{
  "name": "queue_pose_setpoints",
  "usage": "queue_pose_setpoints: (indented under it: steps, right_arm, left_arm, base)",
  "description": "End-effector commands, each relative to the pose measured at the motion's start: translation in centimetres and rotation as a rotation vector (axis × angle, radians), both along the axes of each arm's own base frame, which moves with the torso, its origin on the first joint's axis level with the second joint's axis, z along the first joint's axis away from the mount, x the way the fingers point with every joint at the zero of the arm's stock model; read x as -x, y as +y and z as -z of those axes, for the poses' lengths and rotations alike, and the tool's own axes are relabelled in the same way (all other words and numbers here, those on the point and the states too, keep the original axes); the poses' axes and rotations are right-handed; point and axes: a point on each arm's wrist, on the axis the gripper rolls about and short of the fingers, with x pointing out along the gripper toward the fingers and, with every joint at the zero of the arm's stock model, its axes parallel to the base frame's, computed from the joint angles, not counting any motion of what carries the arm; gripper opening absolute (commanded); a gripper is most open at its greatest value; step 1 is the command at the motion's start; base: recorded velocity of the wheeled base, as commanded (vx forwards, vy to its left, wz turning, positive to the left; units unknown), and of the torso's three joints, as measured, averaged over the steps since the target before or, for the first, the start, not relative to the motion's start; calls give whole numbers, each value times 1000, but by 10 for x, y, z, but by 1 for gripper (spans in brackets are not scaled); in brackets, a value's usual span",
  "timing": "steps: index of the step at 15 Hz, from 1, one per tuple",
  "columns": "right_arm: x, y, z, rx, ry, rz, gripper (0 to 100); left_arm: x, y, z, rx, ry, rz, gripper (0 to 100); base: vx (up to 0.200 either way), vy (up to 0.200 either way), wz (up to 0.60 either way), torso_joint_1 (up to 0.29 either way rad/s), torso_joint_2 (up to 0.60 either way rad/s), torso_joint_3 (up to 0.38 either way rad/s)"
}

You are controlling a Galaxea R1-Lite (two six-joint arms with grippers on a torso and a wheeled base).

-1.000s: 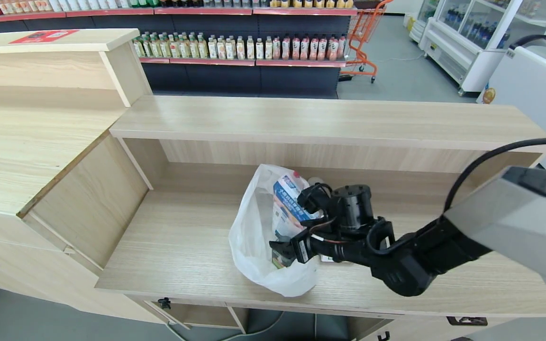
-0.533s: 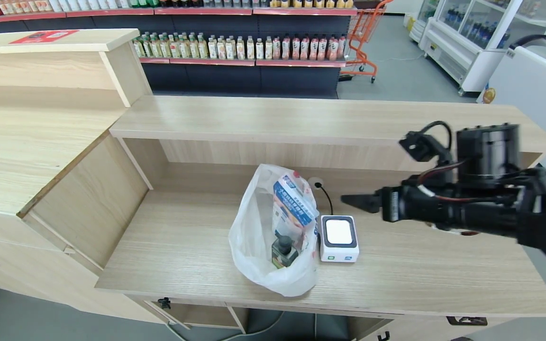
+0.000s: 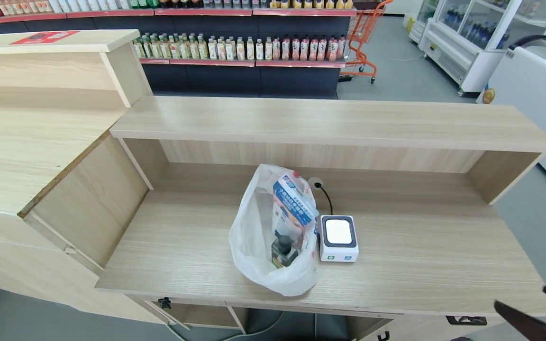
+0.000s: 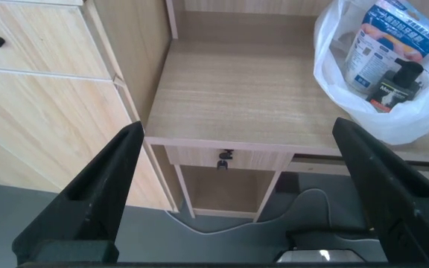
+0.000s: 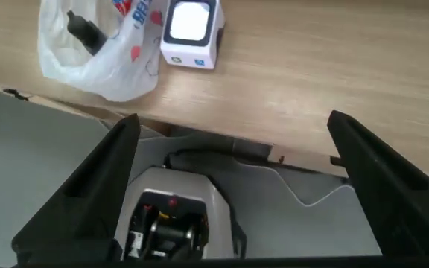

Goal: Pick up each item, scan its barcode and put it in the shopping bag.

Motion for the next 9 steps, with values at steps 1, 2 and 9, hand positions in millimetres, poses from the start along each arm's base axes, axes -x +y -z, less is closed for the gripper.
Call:
queue_pose_setpoints:
  steps: [1,2,9]
  right_arm:
    - [70,-8,58,16,-186,142,100]
    - [75,-7,60,4,-238,131,100]
    - [86,-6,62,41,-375,42,100]
  left_arm:
    - [0,0,0,0,-1,0,100]
    - [0,0,0,0,-1,0,100]
    - [0,0,0,0,-1,0,100]
  base:
    - [0,0,0,0,0,0]
    - [0,0,0,0,0,0]
    - [0,0,0,0,0,0]
